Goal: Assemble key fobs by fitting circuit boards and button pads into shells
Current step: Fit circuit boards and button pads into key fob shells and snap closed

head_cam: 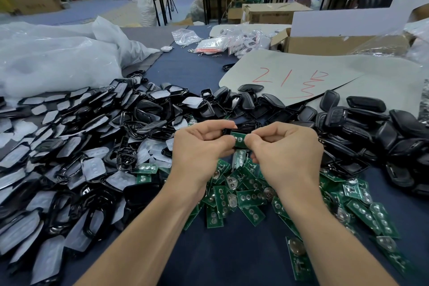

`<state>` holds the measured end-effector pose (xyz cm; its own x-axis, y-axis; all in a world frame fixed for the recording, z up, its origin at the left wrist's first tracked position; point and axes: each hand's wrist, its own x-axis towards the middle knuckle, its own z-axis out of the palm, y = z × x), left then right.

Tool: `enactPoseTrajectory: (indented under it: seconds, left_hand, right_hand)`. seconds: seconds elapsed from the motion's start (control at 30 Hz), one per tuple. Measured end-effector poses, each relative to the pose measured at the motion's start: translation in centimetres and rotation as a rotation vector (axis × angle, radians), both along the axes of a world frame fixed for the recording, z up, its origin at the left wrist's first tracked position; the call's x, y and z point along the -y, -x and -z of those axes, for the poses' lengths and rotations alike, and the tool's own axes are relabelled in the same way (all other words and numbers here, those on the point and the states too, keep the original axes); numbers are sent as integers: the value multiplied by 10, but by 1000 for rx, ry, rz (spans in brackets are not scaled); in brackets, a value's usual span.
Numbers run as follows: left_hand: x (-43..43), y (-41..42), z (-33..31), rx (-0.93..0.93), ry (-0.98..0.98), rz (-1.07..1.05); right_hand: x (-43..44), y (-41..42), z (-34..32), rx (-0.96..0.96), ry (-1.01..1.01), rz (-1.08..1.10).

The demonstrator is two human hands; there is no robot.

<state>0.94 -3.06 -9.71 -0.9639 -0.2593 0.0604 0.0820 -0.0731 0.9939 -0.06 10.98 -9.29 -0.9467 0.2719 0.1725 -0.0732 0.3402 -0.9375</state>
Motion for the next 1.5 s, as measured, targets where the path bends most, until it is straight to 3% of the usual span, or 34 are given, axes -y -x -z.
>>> enactPoseTrajectory:
  seconds: [0.3,0.37,0.43,0.5,0.67,0.83,0.93,1.03,1.17,1.23,1.33,1.5]
  left_hand:
    - [3,-1,-4,-56,-44,-52]
    - [6,0,-4,-25,-139,-16]
    - [8,1,-4,19,-254,28]
    - [7,1,-3,41,-257,48]
    - [7,-3,1,-32,566,79]
    - [12,-4,0,-80,751,157]
    - [10,-2,-1,-91,804,26]
    - [21,4,-9,-44,561,-155]
    - [72,10,-28,-8,-266,-516]
    - [90,12,-32,4,-563,-620]
    - [94,13,-29,-6,-689,-633]
    - [86,13,-30,-20,-621,-581]
  right_hand:
    - [0,3,6,-43,-130,47]
    - [-2,4,8,-3,-66,-12]
    - [0,6,10,27,122,-204]
    - [0,7,10,34,217,-308]
    - [-17,12,10,-14,5,-348]
    - [-21,10,5,-18,-36,-429]
    - [-9,9,9,-2,-69,-340]
    - [3,3,13,-6,-172,-268]
    - [6,0,13,-13,-285,-264]
    - [14,5,7,-38,-330,-253]
    - [36,18,1,-77,-399,-294]
    - [78,31,5,0,-573,-485]
